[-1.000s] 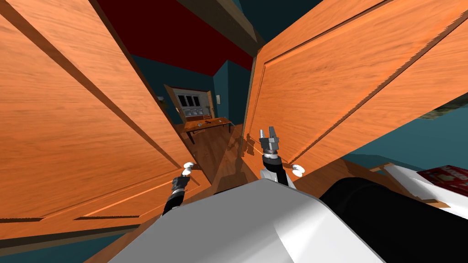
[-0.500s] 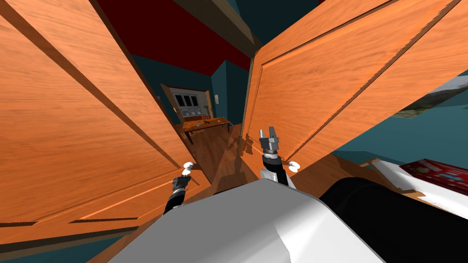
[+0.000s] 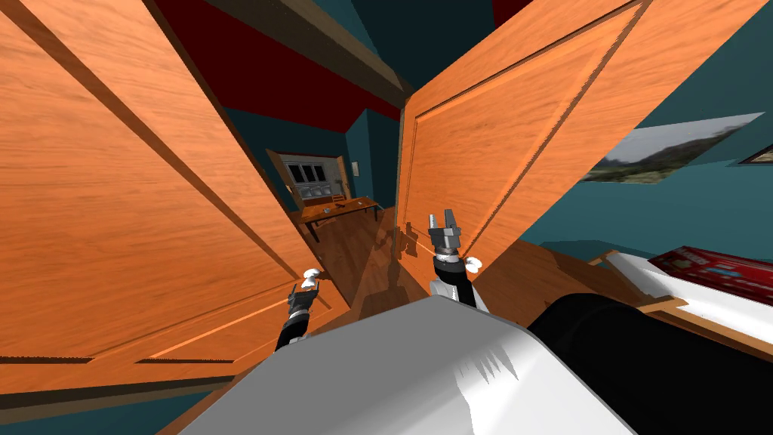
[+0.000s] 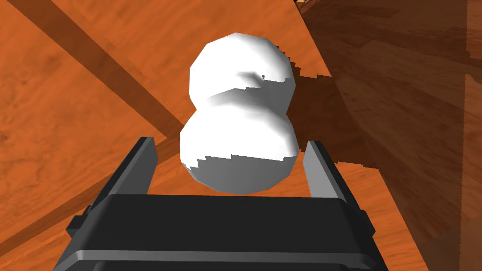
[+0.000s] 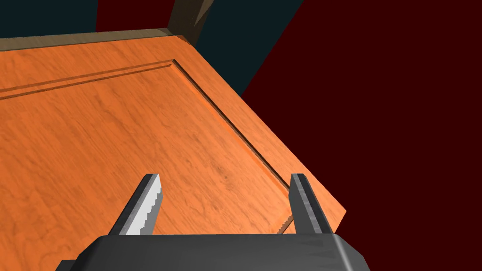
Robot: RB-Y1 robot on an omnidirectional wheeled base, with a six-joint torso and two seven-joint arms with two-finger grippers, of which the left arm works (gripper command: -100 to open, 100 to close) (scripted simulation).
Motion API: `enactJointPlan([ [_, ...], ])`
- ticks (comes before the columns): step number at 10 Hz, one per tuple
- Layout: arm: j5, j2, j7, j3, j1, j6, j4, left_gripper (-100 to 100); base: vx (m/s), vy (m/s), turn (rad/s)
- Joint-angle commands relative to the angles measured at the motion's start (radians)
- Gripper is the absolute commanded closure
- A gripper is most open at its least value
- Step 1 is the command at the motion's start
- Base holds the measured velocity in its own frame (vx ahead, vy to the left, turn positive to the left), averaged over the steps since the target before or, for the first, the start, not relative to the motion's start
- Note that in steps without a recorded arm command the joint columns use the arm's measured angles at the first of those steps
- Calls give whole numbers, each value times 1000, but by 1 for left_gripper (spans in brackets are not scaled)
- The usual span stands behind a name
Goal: Pull the door open
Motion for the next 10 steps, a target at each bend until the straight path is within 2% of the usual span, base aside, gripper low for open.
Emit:
enactJointPlan([
  [1, 4, -1, -9, 2, 21, 24, -50, -100, -28, -28, 7],
  [10, 103, -44, 219, -45, 25, 56, -135, -100, -85, 9, -11],
])
